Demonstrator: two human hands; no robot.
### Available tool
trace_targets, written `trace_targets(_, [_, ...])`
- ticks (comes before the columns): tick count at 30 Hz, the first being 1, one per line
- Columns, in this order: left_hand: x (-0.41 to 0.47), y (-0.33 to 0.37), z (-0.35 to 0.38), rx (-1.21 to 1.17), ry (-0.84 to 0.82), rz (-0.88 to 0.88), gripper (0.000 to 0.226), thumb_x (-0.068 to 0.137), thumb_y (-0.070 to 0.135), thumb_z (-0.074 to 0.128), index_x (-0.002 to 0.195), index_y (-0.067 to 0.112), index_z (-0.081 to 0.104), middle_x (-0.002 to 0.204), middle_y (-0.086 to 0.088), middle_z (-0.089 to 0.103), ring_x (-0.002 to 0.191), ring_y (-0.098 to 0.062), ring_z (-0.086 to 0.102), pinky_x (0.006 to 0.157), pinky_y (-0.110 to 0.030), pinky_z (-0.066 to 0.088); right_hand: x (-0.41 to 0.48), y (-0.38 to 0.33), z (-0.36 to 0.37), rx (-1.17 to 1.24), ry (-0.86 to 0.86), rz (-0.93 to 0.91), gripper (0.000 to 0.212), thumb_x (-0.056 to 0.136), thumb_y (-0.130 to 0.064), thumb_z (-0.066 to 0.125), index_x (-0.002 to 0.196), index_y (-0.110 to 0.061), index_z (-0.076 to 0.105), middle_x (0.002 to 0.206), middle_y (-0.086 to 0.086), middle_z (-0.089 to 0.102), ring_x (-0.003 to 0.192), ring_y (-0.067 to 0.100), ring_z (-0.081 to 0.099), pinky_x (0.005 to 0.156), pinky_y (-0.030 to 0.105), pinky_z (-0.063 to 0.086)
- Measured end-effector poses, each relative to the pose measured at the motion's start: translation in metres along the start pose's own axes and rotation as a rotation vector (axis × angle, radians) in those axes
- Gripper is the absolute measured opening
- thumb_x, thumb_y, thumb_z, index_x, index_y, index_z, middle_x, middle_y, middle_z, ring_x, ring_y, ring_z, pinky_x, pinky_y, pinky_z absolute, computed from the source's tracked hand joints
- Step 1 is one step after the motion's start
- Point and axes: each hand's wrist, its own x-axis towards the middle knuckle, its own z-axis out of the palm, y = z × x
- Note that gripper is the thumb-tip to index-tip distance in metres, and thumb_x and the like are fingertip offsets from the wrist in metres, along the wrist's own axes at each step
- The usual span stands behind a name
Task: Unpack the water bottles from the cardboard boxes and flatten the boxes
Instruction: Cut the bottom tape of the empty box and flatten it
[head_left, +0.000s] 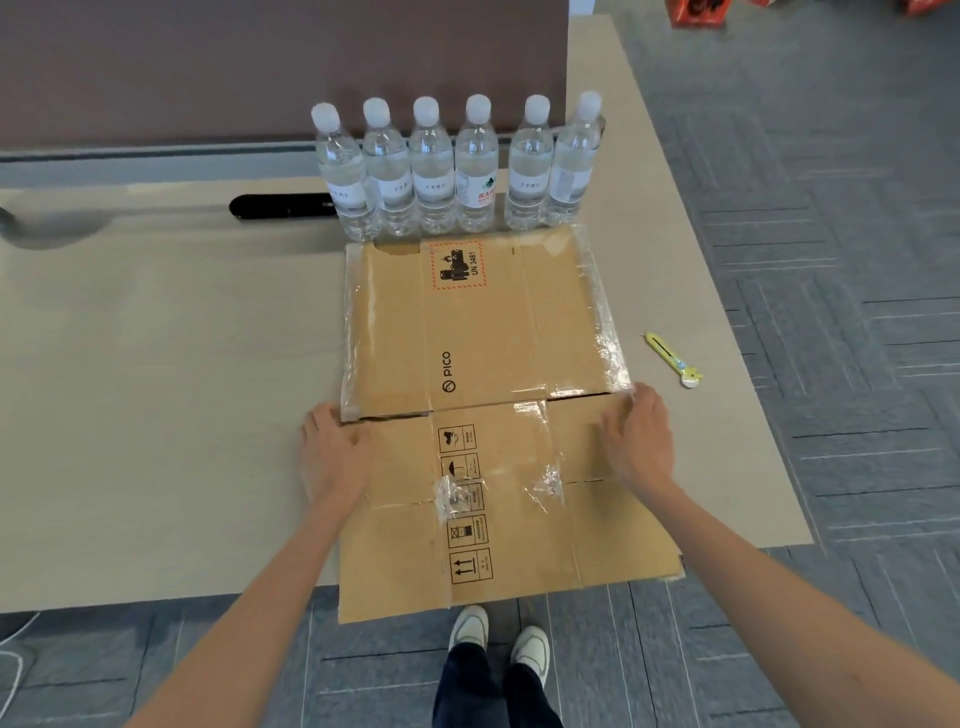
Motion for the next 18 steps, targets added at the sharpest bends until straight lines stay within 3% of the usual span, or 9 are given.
trace_targets(2, [0.001, 0.006, -0.004, -0.043, -0.042, -0.083, 0.037, 0.084, 0.025, 0.064, 0.115, 0.012, 0.048, 0.118, -0.003, 0.052, 0.107, -0.027, 0.051, 0.092, -0.046, 0.046, 0.006, -0.002, -0.003, 0.159, -0.085, 0.153, 0.061, 0.093, -0.022, 0.06, 0.144, -0.003, 0.033, 0.142, 0.011, 0.041, 0.134, 0.028, 0.037, 0.105, 0.041, 0.036])
trace_targets(5, [0.017, 0.006, -0.009, -0.155, -0.122, -0.255, 0.042, 0.078, 0.028, 0.072, 0.111, 0.013, 0.051, 0.108, 0.0, 0.057, 0.097, -0.024, 0.057, 0.089, -0.043, 0.049, 0.013, -0.012, -0.002, 0.272, -0.046, 0.301, 0.044, 0.077, -0.032, 0.063, 0.115, -0.011, 0.054, 0.115, 0.015, 0.052, 0.112, 0.032, 0.048, 0.09, 0.041, 0.042])
trace_targets(8, [0.034, 0.0, -0.017, -0.269, -0.247, -0.366, 0.028, 0.076, 0.03, 0.077, 0.087, 0.009, 0.063, 0.084, -0.007, 0.066, 0.076, -0.023, 0.061, 0.077, -0.04, 0.053, 0.017, -0.016, 0.002, 0.245, -0.022, 0.4, 0.051, 0.086, -0.021, 0.064, 0.13, -0.003, 0.048, 0.13, 0.018, 0.052, 0.123, 0.037, 0.045, 0.099, 0.044, 0.042])
trace_targets(10, [0.04, -0.001, -0.025, -0.336, -0.316, -0.38, 0.032, 0.082, 0.025, 0.076, 0.067, 0.014, 0.051, 0.066, -0.006, 0.053, 0.063, -0.022, 0.049, 0.061, -0.034, 0.047, 0.021, -0.015, 0.002, 0.294, -0.031, 0.469, 0.056, 0.087, -0.024, 0.065, 0.135, -0.003, 0.044, 0.134, 0.018, 0.05, 0.128, 0.037, 0.043, 0.102, 0.044, 0.041])
trace_targets(12, [0.043, 0.002, -0.03, -0.407, -0.373, -0.412, 0.03, 0.085, 0.025, 0.075, 0.069, 0.013, 0.052, 0.066, -0.006, 0.052, 0.056, -0.021, 0.045, 0.052, -0.028, 0.038, 0.023, -0.014, 0.0, 0.335, -0.033, 0.513, 0.057, 0.087, -0.029, 0.065, 0.134, -0.005, 0.046, 0.13, 0.016, 0.053, 0.125, 0.036, 0.046, 0.099, 0.044, 0.042])
trace_targets(14, [0.041, 0.007, -0.038, -0.495, -0.444, -0.452, 0.024, 0.085, 0.029, 0.075, 0.085, 0.008, 0.064, 0.08, -0.01, 0.066, 0.066, -0.023, 0.06, 0.063, -0.031, 0.05, 0.023, -0.013, -0.002, 0.351, -0.021, 0.506, 0.027, 0.085, -0.033, 0.065, 0.098, -0.009, 0.062, 0.091, 0.012, 0.06, 0.095, 0.035, 0.054, 0.076, 0.04, 0.045])
trace_targets(15, [0.04, 0.01, -0.041, -0.538, -0.481, -0.469, 0.027, 0.084, 0.031, 0.076, 0.09, 0.007, 0.066, 0.086, -0.01, 0.07, 0.074, -0.025, 0.065, 0.073, -0.035, 0.054, 0.023, -0.011, -0.001, 0.367, -0.027, 0.494, 0.028, 0.085, -0.034, 0.064, 0.07, -0.014, 0.053, 0.068, 0.007, 0.048, 0.075, 0.031, 0.047, 0.062, 0.036, 0.037])
trace_targets(16, [0.039, 0.012, -0.043, -0.56, -0.508, -0.475, 0.029, 0.084, 0.033, 0.076, 0.092, 0.007, 0.068, 0.088, -0.01, 0.072, 0.078, -0.026, 0.068, 0.078, -0.038, 0.055, 0.022, -0.013, 0.0, 0.399, -0.046, 0.493, 0.043, 0.085, -0.036, 0.065, 0.057, -0.017, 0.037, 0.058, 0.002, 0.034, 0.064, 0.026, 0.037, 0.056, 0.034, 0.027])
trace_targets(18, [0.039, 0.013, -0.046, -0.568, -0.546, -0.466, 0.033, 0.086, 0.037, 0.073, 0.092, 0.005, 0.07, 0.088, -0.014, 0.073, 0.079, -0.029, 0.069, 0.079, -0.04, 0.057, 0.017, -0.019, -0.005, 0.443, -0.056, 0.491, 0.055, 0.085, -0.038, 0.067, 0.056, -0.018, 0.025, 0.058, 0.0, 0.023, 0.058, 0.022, 0.025, 0.055, 0.035, 0.019])
